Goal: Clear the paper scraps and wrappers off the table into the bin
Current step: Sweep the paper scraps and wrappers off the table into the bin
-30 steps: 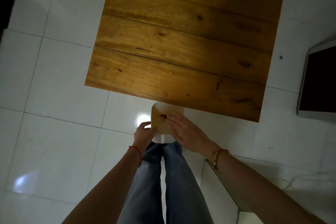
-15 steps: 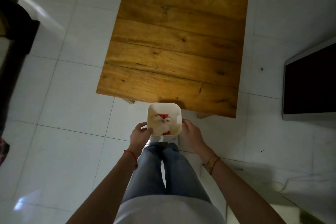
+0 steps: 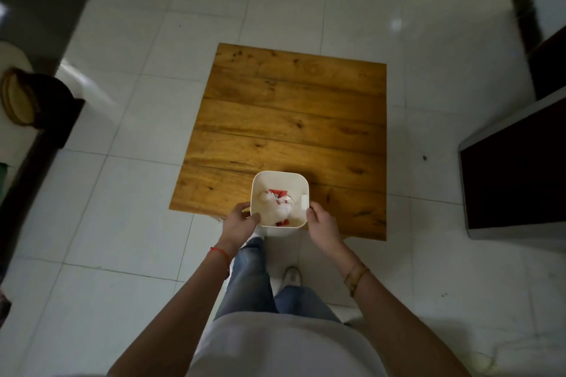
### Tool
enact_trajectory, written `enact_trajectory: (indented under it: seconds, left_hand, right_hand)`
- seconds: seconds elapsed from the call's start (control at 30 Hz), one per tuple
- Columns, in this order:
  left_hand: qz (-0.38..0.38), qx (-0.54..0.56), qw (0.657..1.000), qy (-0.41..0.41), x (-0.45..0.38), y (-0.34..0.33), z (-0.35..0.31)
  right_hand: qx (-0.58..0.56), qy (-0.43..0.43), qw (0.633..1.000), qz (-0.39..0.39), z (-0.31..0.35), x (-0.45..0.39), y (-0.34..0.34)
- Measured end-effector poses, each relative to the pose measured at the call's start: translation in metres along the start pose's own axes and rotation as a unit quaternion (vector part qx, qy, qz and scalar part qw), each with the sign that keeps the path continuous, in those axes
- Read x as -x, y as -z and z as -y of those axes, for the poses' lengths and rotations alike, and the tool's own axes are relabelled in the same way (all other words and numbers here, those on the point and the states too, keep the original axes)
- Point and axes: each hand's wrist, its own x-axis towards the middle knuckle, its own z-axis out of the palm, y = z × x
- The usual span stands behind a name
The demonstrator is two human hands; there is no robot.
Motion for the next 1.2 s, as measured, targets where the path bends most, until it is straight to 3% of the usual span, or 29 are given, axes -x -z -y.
enact_trajectory:
  seconds: [0.4,0.63,1.2]
  left_hand:
    - [0.064,-0.091,0.99,-0.088,-0.157,0.065,-0.119]
    - [0.097,-0.141,0.982,-0.08,-0.239,0.073,-0.164]
    - [0.148,-0.166,0.974,-0.04,-0.27,0.053,-0.17]
  right_hand:
    - [-0.003,-0.038,0.999,-0.019,0.109,-0.16,0.001]
    - [-0.014,-0.059,0.998,-0.027,0.133,-0.232,0.0]
    - [-0.033,-0.099,0.994,-0.014,0.113,-0.262,-0.004]
